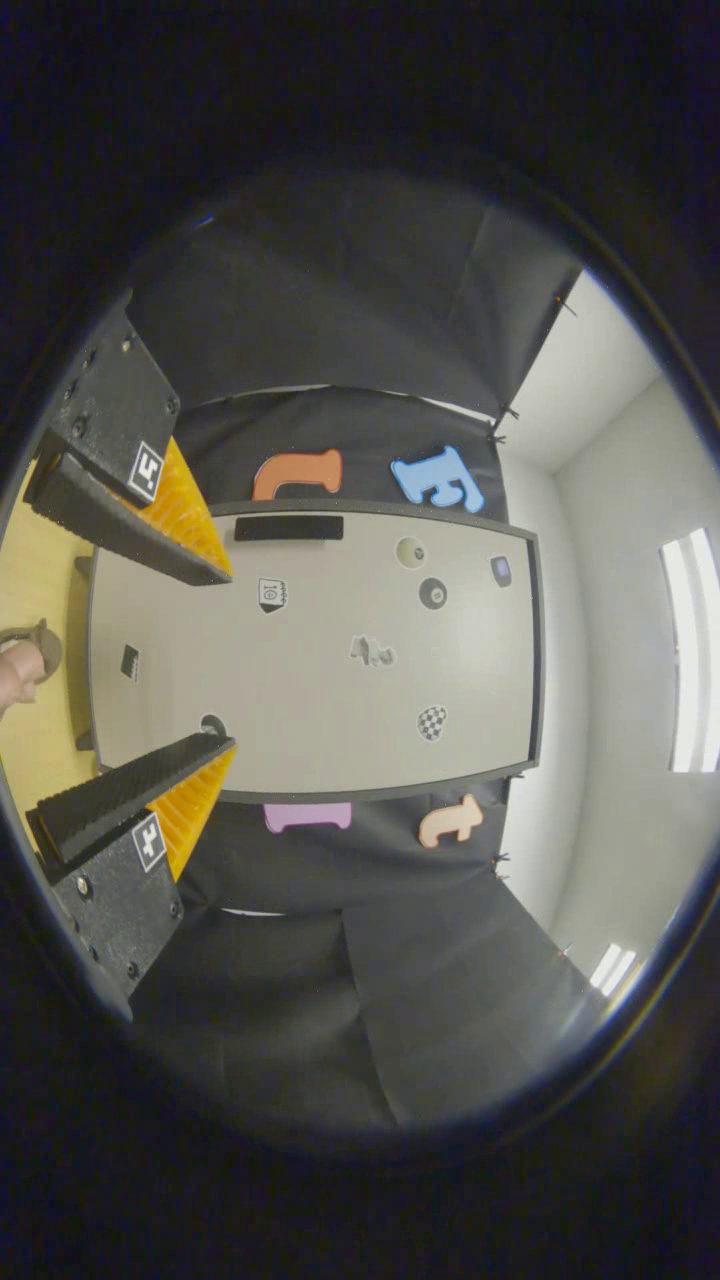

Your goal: Open the shoe cabinet door, grab the shoes and put them into the shoe cabinet, then close the shoe cabinet door.

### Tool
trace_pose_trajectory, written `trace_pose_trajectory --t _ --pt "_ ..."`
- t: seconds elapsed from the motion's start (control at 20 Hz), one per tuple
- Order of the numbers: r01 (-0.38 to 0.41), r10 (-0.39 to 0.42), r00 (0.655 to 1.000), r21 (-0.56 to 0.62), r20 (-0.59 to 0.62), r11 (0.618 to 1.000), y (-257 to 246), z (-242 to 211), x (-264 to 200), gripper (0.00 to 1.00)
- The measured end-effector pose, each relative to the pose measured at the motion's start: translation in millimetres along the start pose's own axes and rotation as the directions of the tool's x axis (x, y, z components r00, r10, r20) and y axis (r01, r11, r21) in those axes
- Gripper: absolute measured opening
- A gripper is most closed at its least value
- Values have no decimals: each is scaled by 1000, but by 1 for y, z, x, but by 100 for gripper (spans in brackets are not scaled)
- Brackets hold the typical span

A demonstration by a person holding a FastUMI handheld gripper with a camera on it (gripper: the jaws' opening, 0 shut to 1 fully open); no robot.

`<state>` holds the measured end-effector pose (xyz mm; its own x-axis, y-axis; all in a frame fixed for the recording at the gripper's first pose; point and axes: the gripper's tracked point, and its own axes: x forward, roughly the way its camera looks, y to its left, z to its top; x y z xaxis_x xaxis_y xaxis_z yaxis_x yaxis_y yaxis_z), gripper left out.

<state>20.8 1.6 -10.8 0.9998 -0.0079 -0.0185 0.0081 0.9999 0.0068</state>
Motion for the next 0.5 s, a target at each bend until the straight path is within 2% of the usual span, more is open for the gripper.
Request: trace_pose_trajectory --t 0.5 --pt "4 -4 999 5 -34 1000 13 -20 59 98"
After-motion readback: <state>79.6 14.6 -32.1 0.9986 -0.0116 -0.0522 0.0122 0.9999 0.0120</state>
